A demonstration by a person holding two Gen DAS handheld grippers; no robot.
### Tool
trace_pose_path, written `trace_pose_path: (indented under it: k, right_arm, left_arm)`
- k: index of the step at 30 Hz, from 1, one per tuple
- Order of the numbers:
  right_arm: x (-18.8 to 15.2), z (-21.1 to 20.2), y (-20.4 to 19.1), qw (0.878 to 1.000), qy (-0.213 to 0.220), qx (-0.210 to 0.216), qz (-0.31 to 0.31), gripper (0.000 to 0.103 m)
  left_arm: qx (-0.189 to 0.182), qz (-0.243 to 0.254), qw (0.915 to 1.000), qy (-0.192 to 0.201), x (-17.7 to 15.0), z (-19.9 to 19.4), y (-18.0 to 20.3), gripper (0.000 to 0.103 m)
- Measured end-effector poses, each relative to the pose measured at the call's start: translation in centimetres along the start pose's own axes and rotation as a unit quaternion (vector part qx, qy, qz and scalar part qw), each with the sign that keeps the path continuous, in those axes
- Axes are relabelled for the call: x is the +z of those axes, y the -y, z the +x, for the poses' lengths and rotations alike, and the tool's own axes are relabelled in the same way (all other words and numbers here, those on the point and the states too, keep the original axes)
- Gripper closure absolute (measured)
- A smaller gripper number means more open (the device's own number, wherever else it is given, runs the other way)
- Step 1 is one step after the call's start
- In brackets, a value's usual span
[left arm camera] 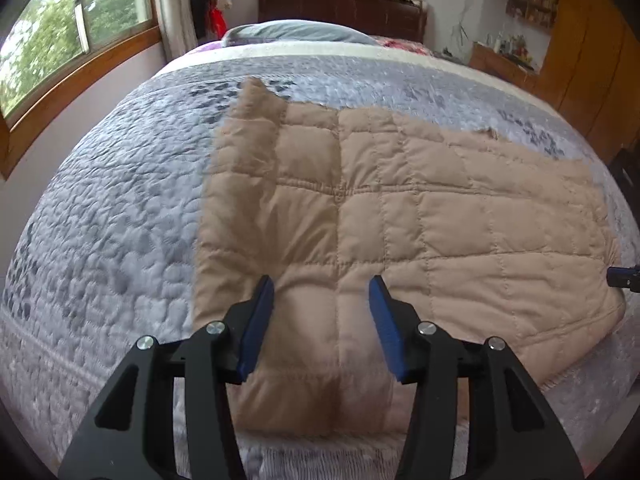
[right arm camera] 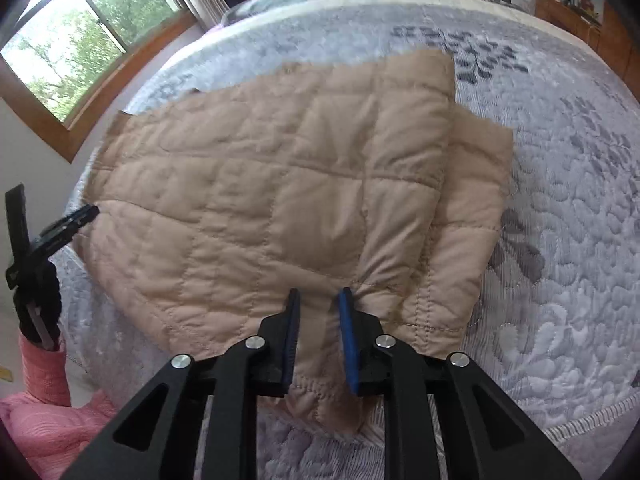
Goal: Fold large clothes
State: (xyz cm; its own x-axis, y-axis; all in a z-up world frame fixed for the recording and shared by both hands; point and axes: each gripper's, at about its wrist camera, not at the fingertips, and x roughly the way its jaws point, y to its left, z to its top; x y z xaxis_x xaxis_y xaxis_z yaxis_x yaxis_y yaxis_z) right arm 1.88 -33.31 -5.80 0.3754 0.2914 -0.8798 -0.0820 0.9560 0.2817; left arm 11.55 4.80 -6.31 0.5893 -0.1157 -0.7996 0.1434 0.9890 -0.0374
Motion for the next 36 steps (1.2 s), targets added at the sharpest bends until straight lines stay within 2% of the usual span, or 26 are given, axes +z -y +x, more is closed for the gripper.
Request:
trace_pose_path:
  k: [3, 6, 8, 10, 13, 15, 17, 18, 23, 24, 25, 26, 28, 29, 31, 34, 36]
  right_arm:
    - [-0.1, -1.5, -0.7, 1.000, 0.009, 0.005, -0.016, 0.081]
    - [-0.3, -1.3, -0.9, 1.000, -0.004, -0.013, -0.024, 0.081]
    - [-0.5, -0.4, -0.7, 0.999, -0.022, -0.015, -0.023, 0.082]
    - [-0.5, 0.5, -0.4, 0.999, -0.032, -0.014, -0.020, 0.082]
    - [-0.4, 1.1, -0.2, 0.999, -0.038, -0.009, -0.016, 0.082]
    - [-0.5, 1.5, -0.1, 0.999, -0.038, -0.008, -0.018, 0.082]
    - [-0.6, 1.5, -0.1, 0.999, -0.035, -0.005, -0.019, 0.082]
    - [-0.7, 1.5, 0.0, 0.999, -0.034, -0.001, -0.017, 0.083]
    - [-0.8, 1.5, 0.4, 0.999, -0.030, 0.009, -0.013, 0.083]
    - [-0.8, 1.5, 0.4, 0.999, -0.030, 0.010, -0.013, 0.083]
    - [-0.8, 1.5, 0.5, 0.999, -0.030, 0.012, -0.012, 0.083]
    - [-0.8, 1.6, 0.5, 0.999, -0.030, 0.013, -0.011, 0.083]
    - [-0.8, 1.6, 0.6, 0.999, -0.031, 0.017, -0.008, 0.083]
    - [-0.8, 1.6, 0.6, 0.999, -0.031, 0.017, -0.008, 0.083]
    - [-0.8, 1.5, 0.6, 0.999, -0.031, 0.016, -0.009, 0.083]
    - [-0.7, 1.5, 0.6, 0.999, -0.033, 0.014, -0.009, 0.083]
    - [-0.7, 1.5, 0.7, 0.999, -0.034, 0.017, -0.007, 0.083]
  left_arm:
    - [0.001, -0.040, 0.9991, 0.013, -1.2, -3.0, -1.2, 0.045]
    - [0.010, -0.089, 0.9959, 0.015, -3.3, -5.4, -2.6, 0.040]
    - [0.015, -0.115, 0.9932, 0.008, -4.4, -5.9, -3.3, 0.038]
    - [0.000, -0.159, 0.9873, -0.011, -5.6, -5.6, -4.4, 0.037]
    - [-0.049, -0.223, 0.9728, -0.039, -7.0, -3.5, -6.2, 0.037]
    - [-0.084, -0.267, 0.9593, -0.041, -7.5, -2.2, -7.3, 0.037]
    - [-0.129, -0.303, 0.9434, -0.036, -7.9, -1.3, -8.0, 0.037]
    - [-0.158, -0.331, 0.9297, -0.029, -8.1, -0.7, -8.7, 0.037]
    - [-0.184, -0.386, 0.9042, -0.001, -8.0, 0.7, -10.3, 0.038]
    - [-0.190, -0.396, 0.8982, 0.002, -8.0, 0.9, -10.5, 0.039]
    - [-0.194, -0.404, 0.8942, 0.005, -7.8, 1.2, -10.6, 0.045]
    - [-0.194, -0.407, 0.8924, 0.004, -7.7, 1.3, -10.8, 0.048]
    - [-0.193, -0.411, 0.8912, 0.003, -7.6, 1.4, -10.6, 0.064]
    - [-0.191, -0.412, 0.8910, 0.006, -7.5, 1.3, -10.4, 0.067]
    - [-0.190, -0.413, 0.8906, 0.014, -7.6, 1.0, -10.2, 0.079]
    - [-0.185, -0.416, 0.8901, 0.016, -7.9, 0.7, -9.7, 0.084]
    - [-0.171, -0.417, 0.8927, 0.001, -8.3, 1.3, -9.7, 0.084]
